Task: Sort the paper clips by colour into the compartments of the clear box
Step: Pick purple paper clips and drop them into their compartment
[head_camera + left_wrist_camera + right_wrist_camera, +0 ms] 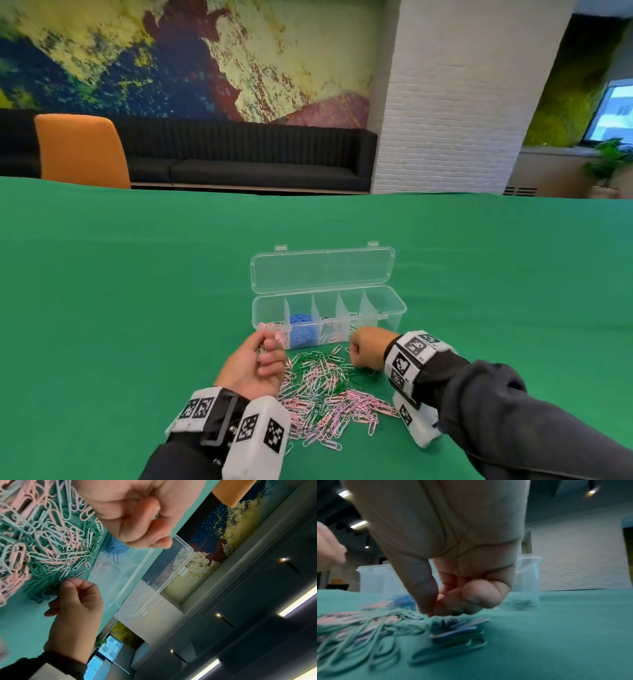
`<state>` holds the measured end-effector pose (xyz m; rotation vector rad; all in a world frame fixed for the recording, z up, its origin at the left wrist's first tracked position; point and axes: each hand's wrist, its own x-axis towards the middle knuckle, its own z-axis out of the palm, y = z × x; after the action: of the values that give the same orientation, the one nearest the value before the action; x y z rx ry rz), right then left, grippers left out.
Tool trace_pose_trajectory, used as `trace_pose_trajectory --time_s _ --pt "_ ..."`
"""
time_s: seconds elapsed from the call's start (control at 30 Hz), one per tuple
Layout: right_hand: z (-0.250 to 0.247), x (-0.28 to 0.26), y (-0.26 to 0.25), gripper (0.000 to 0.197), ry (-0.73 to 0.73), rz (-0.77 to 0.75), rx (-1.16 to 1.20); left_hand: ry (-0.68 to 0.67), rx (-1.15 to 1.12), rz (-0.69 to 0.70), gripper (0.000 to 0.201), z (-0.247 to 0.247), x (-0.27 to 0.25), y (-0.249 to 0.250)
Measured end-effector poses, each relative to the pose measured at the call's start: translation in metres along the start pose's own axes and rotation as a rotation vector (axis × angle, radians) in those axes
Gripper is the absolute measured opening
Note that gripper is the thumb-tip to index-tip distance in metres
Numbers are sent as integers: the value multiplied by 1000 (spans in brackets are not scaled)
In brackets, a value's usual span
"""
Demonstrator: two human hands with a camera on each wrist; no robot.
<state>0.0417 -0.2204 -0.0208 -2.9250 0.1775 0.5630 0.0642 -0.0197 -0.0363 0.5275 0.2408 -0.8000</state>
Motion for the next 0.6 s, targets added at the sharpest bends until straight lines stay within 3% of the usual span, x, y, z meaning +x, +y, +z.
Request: trace_pose_trajectory --time_s 0.1,0.2,0.4,0.6 --pt "-8 1 7 12 68 -7 61 28 -2 24 25 4 6 -8" --pt "-10 1 10 19 92 -20 77 28 -47 25 29 5 14 -19" --pt "4 11 10 13 17 -24 -8 11 -169 40 28 1 21 -31" --pt "9 13 11 7 35 6 -63 -93 -171 59 38 2 21 -32"
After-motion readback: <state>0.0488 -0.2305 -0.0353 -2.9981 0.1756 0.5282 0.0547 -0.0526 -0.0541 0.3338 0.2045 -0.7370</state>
